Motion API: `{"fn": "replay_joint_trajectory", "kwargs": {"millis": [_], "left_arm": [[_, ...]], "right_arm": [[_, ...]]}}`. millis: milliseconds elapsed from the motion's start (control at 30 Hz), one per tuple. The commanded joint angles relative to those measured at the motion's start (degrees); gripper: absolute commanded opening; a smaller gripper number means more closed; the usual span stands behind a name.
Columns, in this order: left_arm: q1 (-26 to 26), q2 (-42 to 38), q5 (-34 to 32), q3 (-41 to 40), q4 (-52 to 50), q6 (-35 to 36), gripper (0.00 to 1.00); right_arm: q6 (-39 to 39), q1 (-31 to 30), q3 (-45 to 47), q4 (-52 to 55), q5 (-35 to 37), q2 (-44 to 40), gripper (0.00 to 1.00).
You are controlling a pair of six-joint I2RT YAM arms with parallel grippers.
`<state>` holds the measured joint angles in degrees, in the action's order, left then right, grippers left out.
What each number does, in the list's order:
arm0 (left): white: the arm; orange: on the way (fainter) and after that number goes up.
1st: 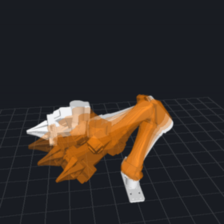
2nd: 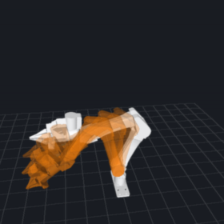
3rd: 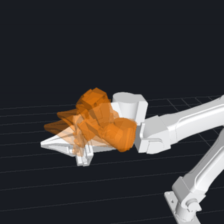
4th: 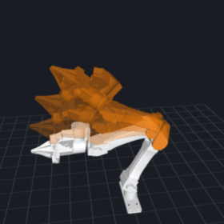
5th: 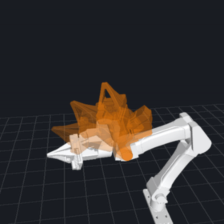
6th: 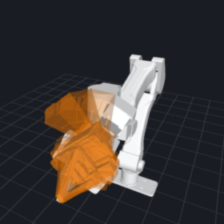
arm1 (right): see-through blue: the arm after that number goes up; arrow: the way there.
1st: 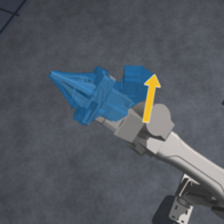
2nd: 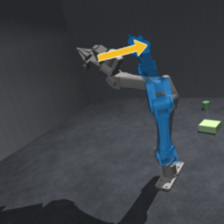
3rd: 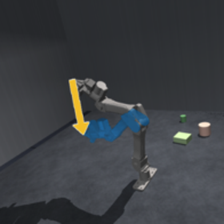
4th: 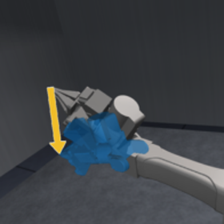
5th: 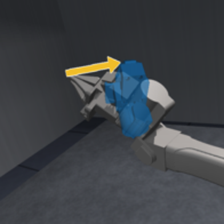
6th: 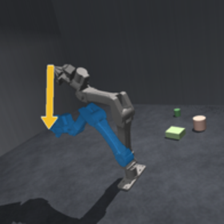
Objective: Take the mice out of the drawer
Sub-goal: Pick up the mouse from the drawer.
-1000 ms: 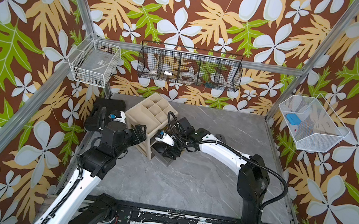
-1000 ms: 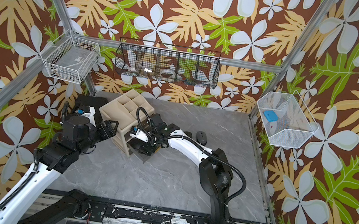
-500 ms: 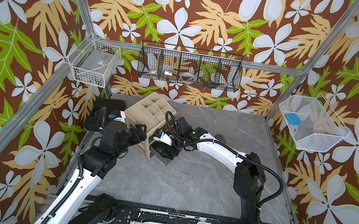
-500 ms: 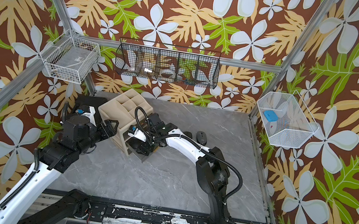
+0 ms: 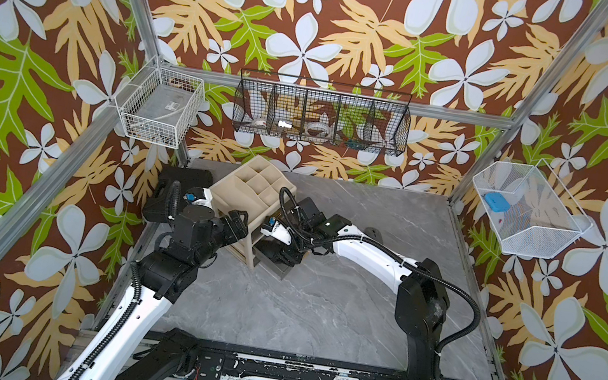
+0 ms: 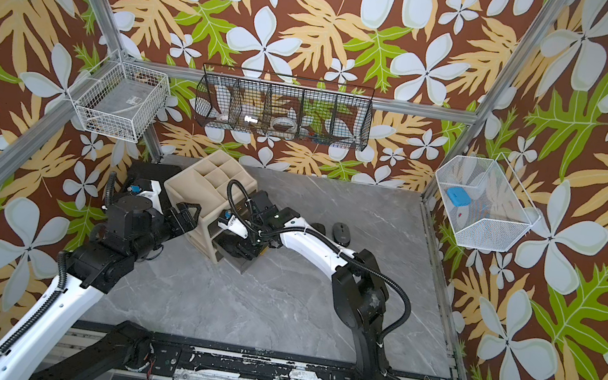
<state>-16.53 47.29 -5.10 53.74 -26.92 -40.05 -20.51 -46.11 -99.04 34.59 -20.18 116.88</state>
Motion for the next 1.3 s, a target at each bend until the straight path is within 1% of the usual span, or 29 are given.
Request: {"fn": "replay_joint_trajectory", "kwargs": {"millis": [0, 167, 333, 533, 667, 767, 933, 1167, 1267], "left_arm": [[0.07, -0.18, -0.43, 0.54, 1.58, -0.31, 0.85], [0.09, -0.09, -0.39, 0.52, 1.69, -0.2, 0.85], [0.06, 0.06, -0.01, 0.32, 2.59, -0.9, 0.85], [0.11, 0.44, 0.19, 0.11, 3.25, -1.43, 0.85], [0.09, 0.51, 0.01, -0.03, 3.36, -1.52, 0.85], [0.08, 0.44, -0.39, -0.35, 3.65, -1.8, 0.85], [0.05, 0.44, -0.77, -0.48, 3.88, -1.87, 0.85], [0.11, 0.26, -1.31, -0.66, 3.8, -1.37, 0.85], [0.04, 0.34, -1.74, -0.52, 3.58, -1.17, 0.85]], "right_arm": [[4.46, 0.03, -0.16, 0.13, 1.62, -0.97, 0.65], [8.69, -0.04, 2.1, -1.4, 1.88, -1.96, 0.66], [10.55, -0.34, 3.9, -4.11, -0.12, -1.84, 0.69], [11.46, -0.84, 2.28, -4.08, 1.29, 0.22, 0.73], [11.27, -1.26, 1.05, -2.73, 4.24, 1.24, 0.74], [11.7, -1.67, 1.21, -2.73, 4.46, 1.59, 0.75], [9.42, -1.88, -0.34, 0.94, 5.08, 2.11, 0.71], [4.76, -1.98, -4.47, 6.9, 1.27, 4.35, 0.68], [3.32, -2.05, -5.15, 7.07, 2.78, 4.93, 0.68]]}}
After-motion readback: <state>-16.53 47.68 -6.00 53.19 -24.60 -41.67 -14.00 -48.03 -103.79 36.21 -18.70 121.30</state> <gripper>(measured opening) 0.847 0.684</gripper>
